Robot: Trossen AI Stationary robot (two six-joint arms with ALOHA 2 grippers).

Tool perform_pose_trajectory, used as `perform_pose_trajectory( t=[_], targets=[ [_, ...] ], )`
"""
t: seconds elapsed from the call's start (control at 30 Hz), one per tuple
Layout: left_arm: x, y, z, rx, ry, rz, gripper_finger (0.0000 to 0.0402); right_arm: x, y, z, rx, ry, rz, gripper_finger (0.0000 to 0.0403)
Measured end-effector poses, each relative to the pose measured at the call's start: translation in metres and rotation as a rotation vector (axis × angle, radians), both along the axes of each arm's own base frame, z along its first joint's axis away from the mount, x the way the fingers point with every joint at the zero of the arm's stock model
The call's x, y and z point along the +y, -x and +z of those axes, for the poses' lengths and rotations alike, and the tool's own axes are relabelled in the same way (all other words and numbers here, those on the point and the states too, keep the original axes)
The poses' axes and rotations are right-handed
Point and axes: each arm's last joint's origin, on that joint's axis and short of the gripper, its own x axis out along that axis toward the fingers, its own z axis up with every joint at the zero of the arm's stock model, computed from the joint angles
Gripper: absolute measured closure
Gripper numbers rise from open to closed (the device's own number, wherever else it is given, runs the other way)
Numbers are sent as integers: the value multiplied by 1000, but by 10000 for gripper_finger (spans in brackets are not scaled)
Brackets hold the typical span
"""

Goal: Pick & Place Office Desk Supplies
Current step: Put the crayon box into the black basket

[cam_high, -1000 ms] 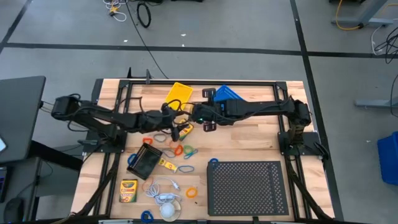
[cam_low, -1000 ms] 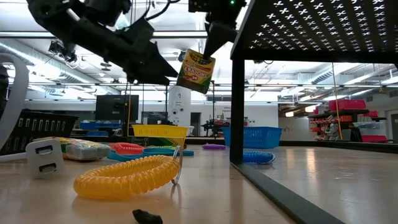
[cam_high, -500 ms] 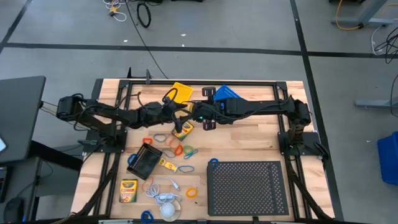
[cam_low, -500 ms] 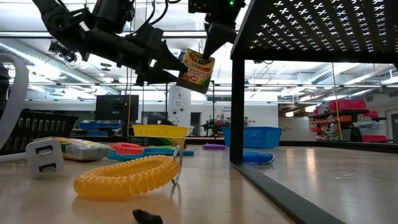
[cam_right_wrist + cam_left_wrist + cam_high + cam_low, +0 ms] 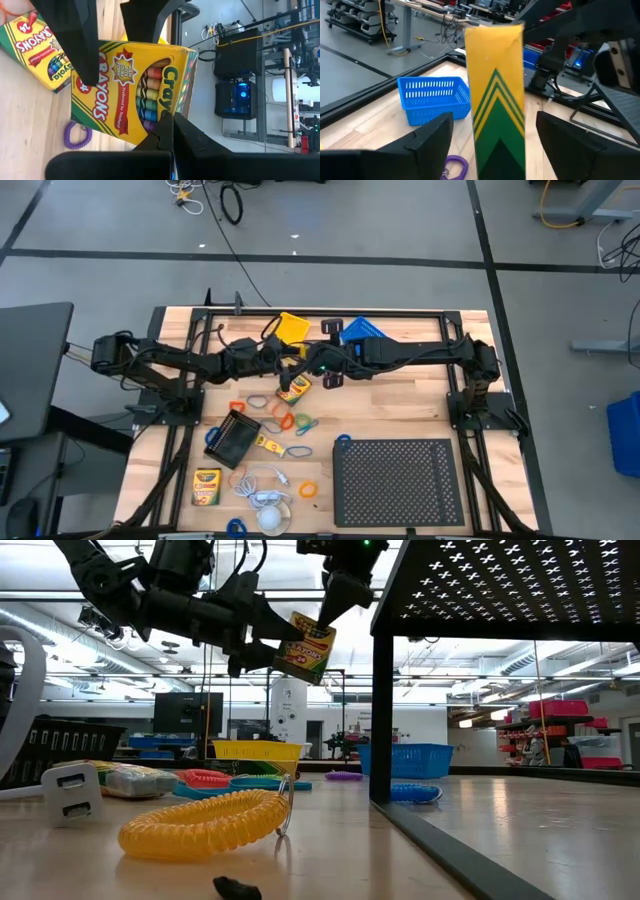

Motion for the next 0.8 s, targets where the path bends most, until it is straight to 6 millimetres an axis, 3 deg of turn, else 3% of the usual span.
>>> perform_pose_trajectory(
  t=[0.13, 0.3, 0.6, 0.8],
  targets=[
    [1, 0, 0, 3, -6, 37, 174, 0, 0, 0, 1, 2, 6, 403],
    [2, 1, 0, 15, -46, 68, 283, 0, -1, 0, 2, 0, 14, 403],
    [1, 3, 1, 57, -113, 63, 289, 0, -2, 1, -13, -7, 21, 402],
    [-6, 17, 7, 158, -123, 40, 289, 3, -3, 1, -19, -57, 67, 368]
  ],
)
